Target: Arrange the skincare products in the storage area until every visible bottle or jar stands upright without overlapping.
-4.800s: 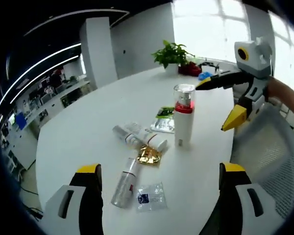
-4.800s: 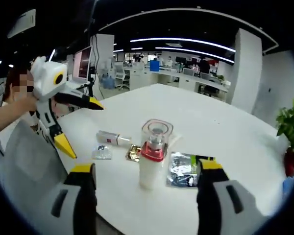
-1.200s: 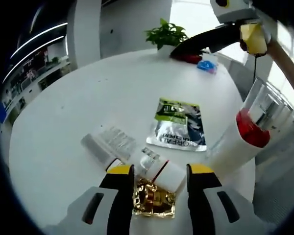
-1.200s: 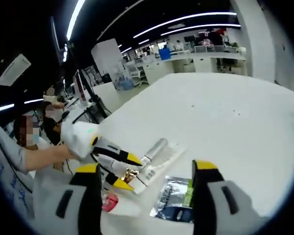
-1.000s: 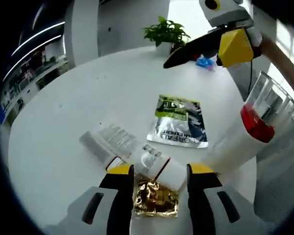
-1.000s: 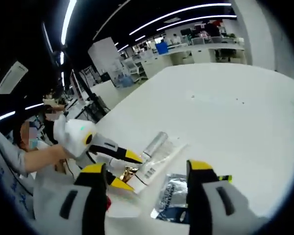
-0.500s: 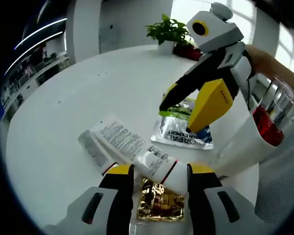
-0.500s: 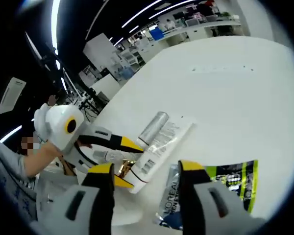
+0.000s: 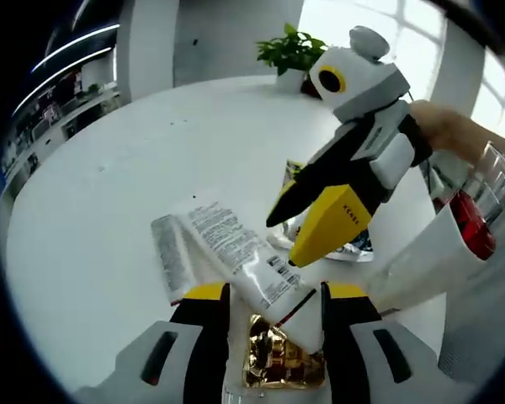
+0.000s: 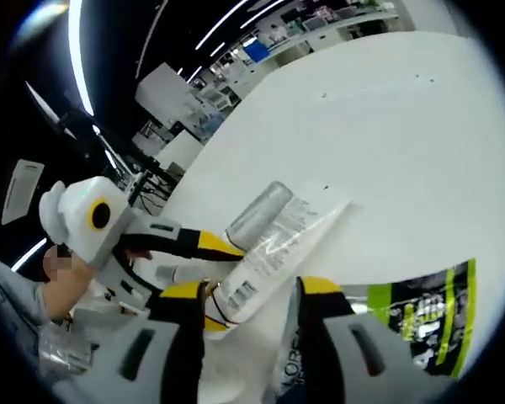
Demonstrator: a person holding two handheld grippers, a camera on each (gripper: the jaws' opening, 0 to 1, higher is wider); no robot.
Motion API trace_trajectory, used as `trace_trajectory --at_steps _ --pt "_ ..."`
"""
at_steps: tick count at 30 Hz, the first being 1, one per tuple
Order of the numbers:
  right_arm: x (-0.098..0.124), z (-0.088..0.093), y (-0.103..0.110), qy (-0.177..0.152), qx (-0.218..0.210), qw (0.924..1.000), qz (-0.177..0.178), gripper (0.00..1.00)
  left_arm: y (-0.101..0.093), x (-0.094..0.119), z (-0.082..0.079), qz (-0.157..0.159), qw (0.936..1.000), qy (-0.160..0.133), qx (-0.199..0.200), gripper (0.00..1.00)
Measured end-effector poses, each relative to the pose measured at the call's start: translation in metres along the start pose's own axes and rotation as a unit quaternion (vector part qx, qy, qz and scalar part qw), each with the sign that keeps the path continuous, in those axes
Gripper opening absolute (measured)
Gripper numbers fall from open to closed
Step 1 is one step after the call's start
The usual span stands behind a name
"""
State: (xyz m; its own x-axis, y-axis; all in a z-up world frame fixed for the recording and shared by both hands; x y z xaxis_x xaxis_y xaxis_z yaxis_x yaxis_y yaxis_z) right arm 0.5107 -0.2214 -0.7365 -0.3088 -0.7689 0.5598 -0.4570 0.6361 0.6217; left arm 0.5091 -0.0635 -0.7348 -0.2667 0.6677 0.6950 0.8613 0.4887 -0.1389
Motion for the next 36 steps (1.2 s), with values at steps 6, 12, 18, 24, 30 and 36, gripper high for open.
trace_trajectory --at_steps 6,12,18,24,30,36 --pt "-0.006 0.000 -0.010 -0.014 -0.033 0.9993 -0.003 0.41 0.003 -0.006 -0.001 0.004 1.0000 0.001 0.003 0.40" --pt "-0.010 -0.001 -0.021 -0.030 -0.057 0.9978 -0.017 0.37 0.006 -0.010 -0.001 0.005 1.0000 0.005 0.005 0.41" --pt "-0.013 -0.004 -0.027 -0.041 -0.077 0.9958 -0.026 0.35 0.009 -0.016 -0.004 0.006 0.9999 0.004 0.014 0.43" --pt "-0.018 -0.007 -0.034 -0.053 -0.094 0.9936 -0.035 0.31 0.010 -0.019 -0.005 0.011 0.9995 -0.003 0.031 0.43" --pt "-0.023 -0.009 -0.039 -0.067 -0.122 0.9889 -0.053 0.29 0.012 -0.021 -0.006 0.012 0.9994 -0.008 0.031 0.43" --pt "-0.019 -0.009 -0.038 -0.093 -0.158 0.9795 -0.084 0.21 0.015 -0.018 -0.008 0.015 0.9995 -0.012 0.024 0.43"
Point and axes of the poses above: the point that each gripper's makers call its tool centre point, and the gripper's own axes: x roughly backward along the fingers, y roughly to its left, z roughly out of its underside, the point moved 10 cm from there along x, roughly backward along the fingers, and after that the axes turned 2 degrees about -x, right-handed, at the moved point
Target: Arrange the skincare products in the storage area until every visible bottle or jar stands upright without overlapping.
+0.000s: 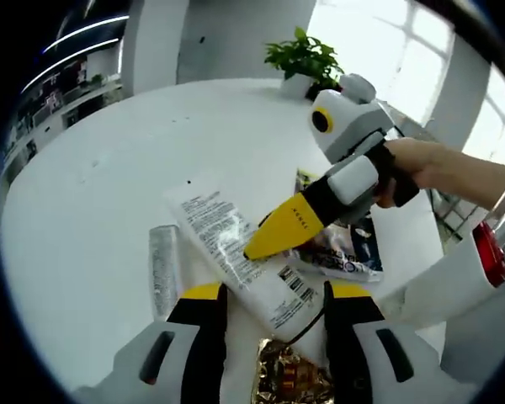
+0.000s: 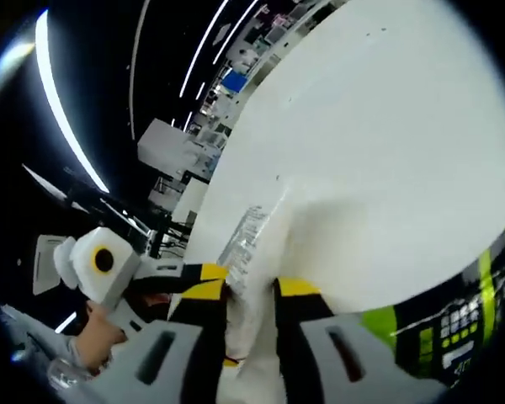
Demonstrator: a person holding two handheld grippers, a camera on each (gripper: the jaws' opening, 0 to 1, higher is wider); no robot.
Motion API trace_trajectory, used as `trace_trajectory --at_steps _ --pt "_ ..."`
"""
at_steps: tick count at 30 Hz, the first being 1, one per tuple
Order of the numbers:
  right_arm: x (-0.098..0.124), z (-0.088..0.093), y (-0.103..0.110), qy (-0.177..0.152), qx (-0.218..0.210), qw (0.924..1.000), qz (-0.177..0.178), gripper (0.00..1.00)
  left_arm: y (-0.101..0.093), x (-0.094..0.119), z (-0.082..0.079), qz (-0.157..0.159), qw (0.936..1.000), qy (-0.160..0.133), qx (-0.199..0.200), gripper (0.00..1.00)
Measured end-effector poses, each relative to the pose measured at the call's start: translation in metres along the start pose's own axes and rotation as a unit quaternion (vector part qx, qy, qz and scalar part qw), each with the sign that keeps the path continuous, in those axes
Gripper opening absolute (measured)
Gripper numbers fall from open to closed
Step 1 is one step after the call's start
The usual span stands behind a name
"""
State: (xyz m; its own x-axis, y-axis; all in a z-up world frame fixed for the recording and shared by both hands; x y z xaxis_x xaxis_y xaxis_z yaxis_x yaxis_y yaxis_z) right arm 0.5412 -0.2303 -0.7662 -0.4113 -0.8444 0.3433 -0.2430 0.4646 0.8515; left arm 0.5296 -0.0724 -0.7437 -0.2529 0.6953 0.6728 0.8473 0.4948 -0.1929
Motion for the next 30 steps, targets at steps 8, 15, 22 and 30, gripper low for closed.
trace_trajectory --at_steps 8,15,22,30 --pt "0.002 -0.001 0.008 -0.006 0.011 0.9999 -0.012 0.19 -0.002 0.006 -0.002 -0.007 0.9996 0.007 -0.025 0.43" --pt "0.005 -0.006 0.026 -0.028 0.038 0.9987 -0.019 0.13 0.000 0.017 -0.010 -0.022 0.9992 -0.006 -0.034 0.41" --pt "0.009 -0.009 0.037 -0.044 0.077 0.9959 -0.019 0.11 -0.005 0.026 -0.018 -0.030 0.9986 -0.026 -0.036 0.39" --pt "0.016 -0.013 0.055 -0.064 0.128 0.9894 -0.021 0.10 -0.010 0.036 -0.026 -0.034 0.9978 -0.051 -0.027 0.39"
Point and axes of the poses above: the point that each gripper's makers call its tool centre point, and the gripper's own axes: x roughly backward along the fingers, y roughly to its left, z roughly out of its underside, the point moved 10 cm from there along x, roughly backward along the fingers, and after that the axes turned 2 degrees about -x, right-handed, at the moved point
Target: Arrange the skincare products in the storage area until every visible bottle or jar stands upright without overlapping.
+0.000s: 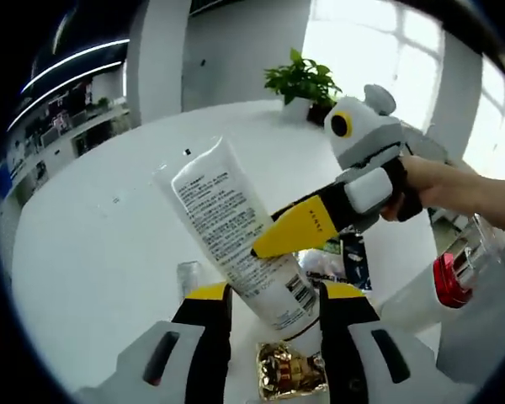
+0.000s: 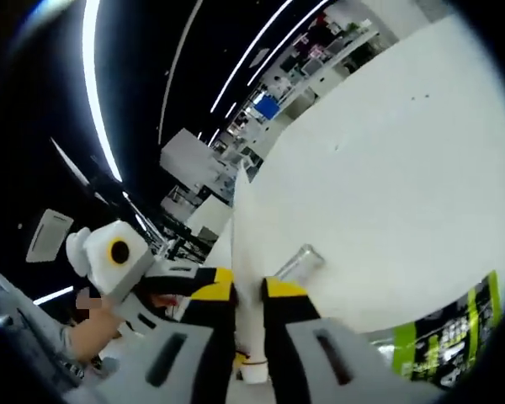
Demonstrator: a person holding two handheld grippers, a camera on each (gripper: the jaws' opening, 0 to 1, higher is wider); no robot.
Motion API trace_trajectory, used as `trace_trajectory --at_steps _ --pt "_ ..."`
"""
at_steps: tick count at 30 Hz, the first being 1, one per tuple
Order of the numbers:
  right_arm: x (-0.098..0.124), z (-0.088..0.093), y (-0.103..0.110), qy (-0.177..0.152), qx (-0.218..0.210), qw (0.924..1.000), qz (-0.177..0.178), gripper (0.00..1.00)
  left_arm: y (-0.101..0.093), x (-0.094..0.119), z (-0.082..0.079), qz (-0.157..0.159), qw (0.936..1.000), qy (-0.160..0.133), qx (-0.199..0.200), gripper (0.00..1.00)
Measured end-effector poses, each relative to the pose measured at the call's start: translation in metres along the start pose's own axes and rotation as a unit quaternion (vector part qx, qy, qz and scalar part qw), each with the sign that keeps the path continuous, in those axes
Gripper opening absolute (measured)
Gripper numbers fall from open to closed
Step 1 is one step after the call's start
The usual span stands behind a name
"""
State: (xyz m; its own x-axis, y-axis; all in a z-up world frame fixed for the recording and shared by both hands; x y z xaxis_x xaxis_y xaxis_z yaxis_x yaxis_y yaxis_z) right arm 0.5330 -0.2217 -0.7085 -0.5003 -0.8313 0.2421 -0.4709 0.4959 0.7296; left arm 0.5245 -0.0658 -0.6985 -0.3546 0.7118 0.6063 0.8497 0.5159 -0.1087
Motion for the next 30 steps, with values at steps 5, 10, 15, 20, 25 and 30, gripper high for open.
trace_trajectory --at_steps 5,10,15,20,25,30 --pt "0.003 -0.005 0.007 -0.002 0.025 0.9995 0.016 0.10 0.004 0.008 -0.003 -0.019 0.9997 -0.008 0.013 0.44" --pt "0.005 -0.006 0.012 -0.002 0.052 0.9984 0.023 0.10 0.005 0.019 -0.012 -0.024 0.9988 -0.032 0.026 0.44" --pt "0.007 -0.006 0.017 0.005 0.090 0.9952 0.039 0.10 0.005 0.027 -0.019 -0.031 0.9973 -0.054 0.040 0.48" --pt "0.008 -0.006 0.024 0.009 0.124 0.9911 0.047 0.10 0.007 0.029 -0.021 -0.039 0.9957 -0.066 0.052 0.47" --pt "0.011 -0.009 0.027 0.005 0.143 0.9883 0.053 0.10 0.007 0.035 -0.026 -0.027 0.9927 -0.088 0.078 0.46" --pt "0.014 -0.009 0.032 0.005 0.168 0.9837 0.063 0.10 0.008 0.042 -0.035 -0.026 0.9861 -0.123 0.108 0.45"
Point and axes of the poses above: the point that each gripper's makers call its tool centre point, and the gripper's own axes: x roughly backward along the fingers, y roughly to its left, z roughly out of its underside, the point moved 10 cm from there along x, roughly backward along the fingers, and after that the axes turned 2 degrees about -x, right-handed, at the moved point
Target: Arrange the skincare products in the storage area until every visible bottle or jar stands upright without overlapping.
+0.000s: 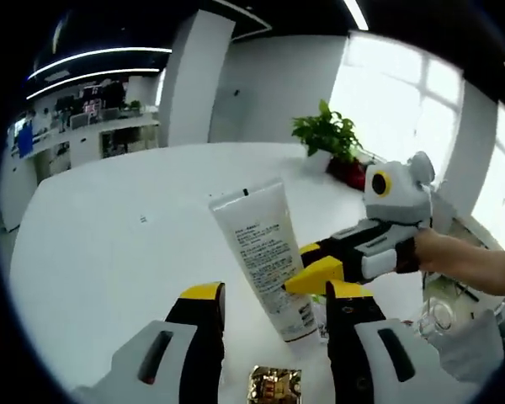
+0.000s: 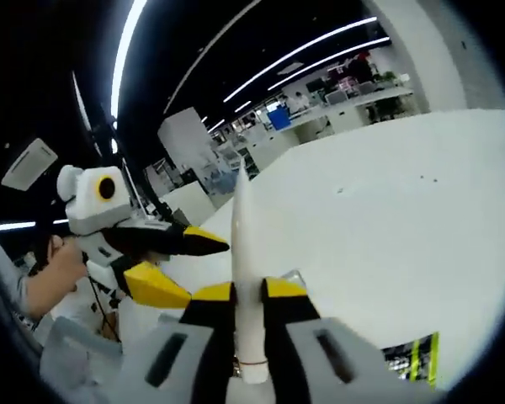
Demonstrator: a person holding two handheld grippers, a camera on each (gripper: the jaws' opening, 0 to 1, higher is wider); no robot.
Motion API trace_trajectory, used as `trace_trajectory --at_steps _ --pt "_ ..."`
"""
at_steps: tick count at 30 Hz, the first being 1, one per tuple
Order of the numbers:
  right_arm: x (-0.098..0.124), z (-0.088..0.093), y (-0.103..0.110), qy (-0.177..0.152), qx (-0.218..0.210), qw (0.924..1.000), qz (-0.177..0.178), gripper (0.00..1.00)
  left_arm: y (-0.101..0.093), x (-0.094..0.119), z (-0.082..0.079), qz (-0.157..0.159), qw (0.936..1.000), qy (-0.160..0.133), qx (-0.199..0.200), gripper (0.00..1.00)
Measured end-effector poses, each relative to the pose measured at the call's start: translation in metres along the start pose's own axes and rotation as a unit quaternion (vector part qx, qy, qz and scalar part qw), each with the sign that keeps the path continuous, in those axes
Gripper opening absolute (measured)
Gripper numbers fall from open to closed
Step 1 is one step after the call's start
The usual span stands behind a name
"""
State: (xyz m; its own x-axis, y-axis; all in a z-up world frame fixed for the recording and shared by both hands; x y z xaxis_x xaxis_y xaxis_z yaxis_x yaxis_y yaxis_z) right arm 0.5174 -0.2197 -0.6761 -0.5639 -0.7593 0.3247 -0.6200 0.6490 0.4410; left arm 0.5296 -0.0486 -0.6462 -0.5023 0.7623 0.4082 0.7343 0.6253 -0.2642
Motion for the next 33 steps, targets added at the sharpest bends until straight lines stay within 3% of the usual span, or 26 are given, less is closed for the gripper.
trace_trajectory --at_steps 4,12,17,21,33 --pt "0.002 -0.004 0.010 0.001 0.030 0.9995 0.003 0.10 0.000 -0.003 -0.005 -0.004 0.9990 -0.025 0.037 0.44" --pt "0.007 -0.016 0.029 0.003 0.108 0.9939 0.022 0.10 -0.007 -0.002 -0.015 -0.010 0.9968 -0.048 0.063 0.44" --pt "0.009 -0.024 0.035 -0.004 0.133 0.9906 0.032 0.10 -0.013 0.000 -0.022 -0.020 0.9944 -0.068 0.079 0.41" --pt "0.011 -0.029 0.042 -0.009 0.172 0.9837 0.052 0.11 -0.017 0.001 -0.025 -0.026 0.9931 -0.078 0.084 0.43" --pt "0.017 -0.040 0.049 -0.032 0.183 0.9803 0.068 0.11 -0.027 0.008 -0.033 -0.042 0.9896 -0.109 0.084 0.34"
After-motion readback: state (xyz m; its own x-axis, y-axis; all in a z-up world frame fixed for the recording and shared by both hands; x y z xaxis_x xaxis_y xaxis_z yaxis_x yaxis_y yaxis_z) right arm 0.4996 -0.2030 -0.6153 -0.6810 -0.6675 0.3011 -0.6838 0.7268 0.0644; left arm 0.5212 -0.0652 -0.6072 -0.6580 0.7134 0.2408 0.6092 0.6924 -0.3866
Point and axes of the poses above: the point that each gripper's makers call its tool centre point, and the gripper's own axes: x roughly backward along the fingers, y roughly to its left, z roughly out of its underside, the point moved 10 cm from there along x, roughly backward along the fingers, and after that the axes turned 2 degrees about -x, right-handed, at the moved point
